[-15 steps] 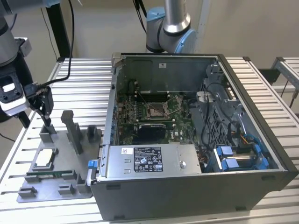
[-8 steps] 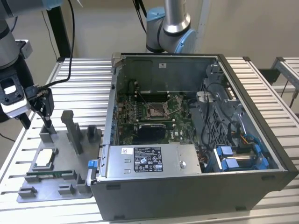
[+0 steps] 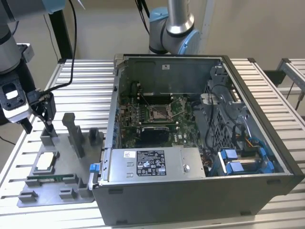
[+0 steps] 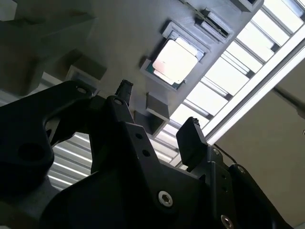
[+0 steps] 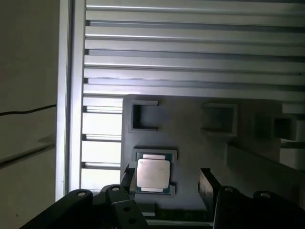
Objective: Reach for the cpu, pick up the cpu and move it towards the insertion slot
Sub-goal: 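Pick up the cpu and move it towards the insertion slot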
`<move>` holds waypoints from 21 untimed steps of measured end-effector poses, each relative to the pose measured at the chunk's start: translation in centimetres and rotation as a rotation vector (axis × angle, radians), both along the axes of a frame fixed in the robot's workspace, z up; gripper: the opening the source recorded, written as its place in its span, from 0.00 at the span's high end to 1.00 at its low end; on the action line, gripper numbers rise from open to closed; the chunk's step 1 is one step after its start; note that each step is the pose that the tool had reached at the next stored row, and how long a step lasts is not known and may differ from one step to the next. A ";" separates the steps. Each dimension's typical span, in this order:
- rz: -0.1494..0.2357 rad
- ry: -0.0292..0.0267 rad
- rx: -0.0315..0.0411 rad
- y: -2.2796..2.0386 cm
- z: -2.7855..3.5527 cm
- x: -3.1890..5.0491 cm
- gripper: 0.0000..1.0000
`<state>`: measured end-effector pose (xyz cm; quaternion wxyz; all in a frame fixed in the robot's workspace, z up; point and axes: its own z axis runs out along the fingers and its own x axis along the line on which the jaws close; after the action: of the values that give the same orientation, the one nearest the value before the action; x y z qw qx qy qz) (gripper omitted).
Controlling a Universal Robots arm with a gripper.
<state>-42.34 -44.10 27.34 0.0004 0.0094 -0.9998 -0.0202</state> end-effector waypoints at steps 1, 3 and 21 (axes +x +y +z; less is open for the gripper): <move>0.000 0.0000 0.0000 0.00 -0.08 0.00 0.00; 0.000 0.0000 0.0000 0.00 -0.22 0.00 0.00; -0.001 -0.0001 0.0000 -1.23 -2.01 -0.27 0.00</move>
<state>-42.61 -45.34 25.33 0.0004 0.0088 -0.9998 -0.0202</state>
